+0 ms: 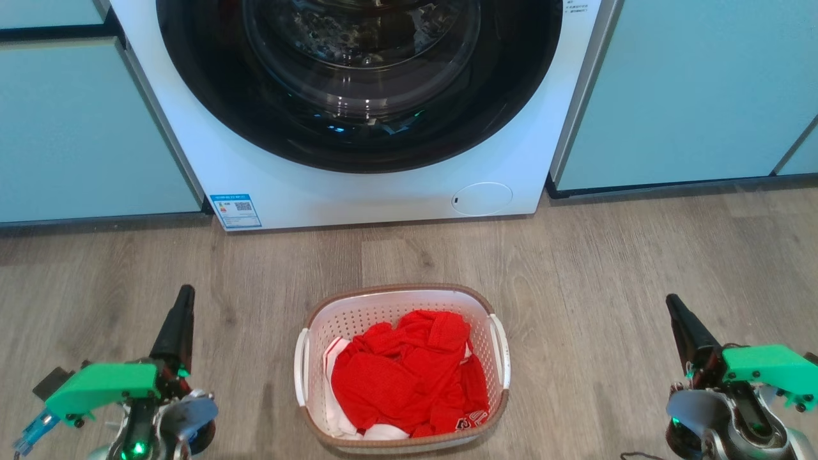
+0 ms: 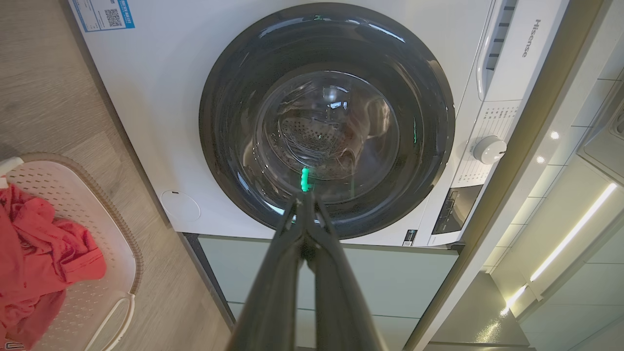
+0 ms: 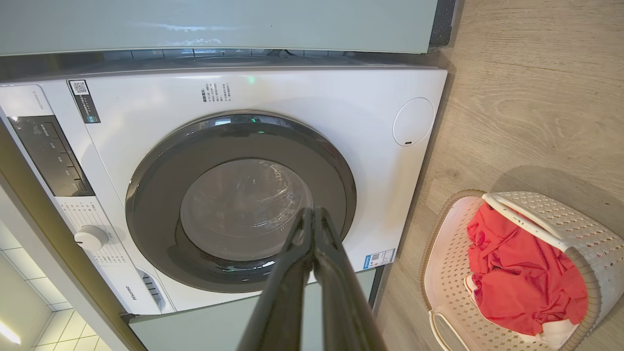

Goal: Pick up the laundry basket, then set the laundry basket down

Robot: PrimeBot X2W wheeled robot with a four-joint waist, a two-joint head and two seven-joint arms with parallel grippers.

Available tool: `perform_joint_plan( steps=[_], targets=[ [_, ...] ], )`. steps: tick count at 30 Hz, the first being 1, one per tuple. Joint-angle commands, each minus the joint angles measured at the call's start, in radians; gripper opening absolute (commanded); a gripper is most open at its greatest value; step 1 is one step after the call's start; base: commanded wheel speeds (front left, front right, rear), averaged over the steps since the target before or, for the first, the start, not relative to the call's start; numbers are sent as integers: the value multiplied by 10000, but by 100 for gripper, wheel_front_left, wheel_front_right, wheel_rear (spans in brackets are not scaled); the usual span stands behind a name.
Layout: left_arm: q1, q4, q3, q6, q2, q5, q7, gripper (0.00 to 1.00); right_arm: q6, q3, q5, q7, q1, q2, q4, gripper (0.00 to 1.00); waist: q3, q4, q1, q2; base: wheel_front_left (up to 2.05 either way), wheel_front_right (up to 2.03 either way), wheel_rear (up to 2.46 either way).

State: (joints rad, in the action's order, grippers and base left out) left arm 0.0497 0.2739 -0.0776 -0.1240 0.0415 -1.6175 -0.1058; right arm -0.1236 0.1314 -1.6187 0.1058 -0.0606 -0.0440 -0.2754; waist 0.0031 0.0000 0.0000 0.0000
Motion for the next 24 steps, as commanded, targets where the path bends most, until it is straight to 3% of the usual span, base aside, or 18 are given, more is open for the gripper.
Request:
perform_joint_plan(
  steps=[1, 24],
  targets=[
    [584, -289, -372, -67, 89, 97, -82, 0, -71, -166, 110, 83, -474, -63, 307, 0, 0, 0, 0, 0, 0, 0, 0],
    [584, -289, -373, -67, 88, 98, -83, 0, -71, -165, 110, 84, -474, -63, 307, 0, 0, 0, 0, 0, 0, 0, 0]
  ],
)
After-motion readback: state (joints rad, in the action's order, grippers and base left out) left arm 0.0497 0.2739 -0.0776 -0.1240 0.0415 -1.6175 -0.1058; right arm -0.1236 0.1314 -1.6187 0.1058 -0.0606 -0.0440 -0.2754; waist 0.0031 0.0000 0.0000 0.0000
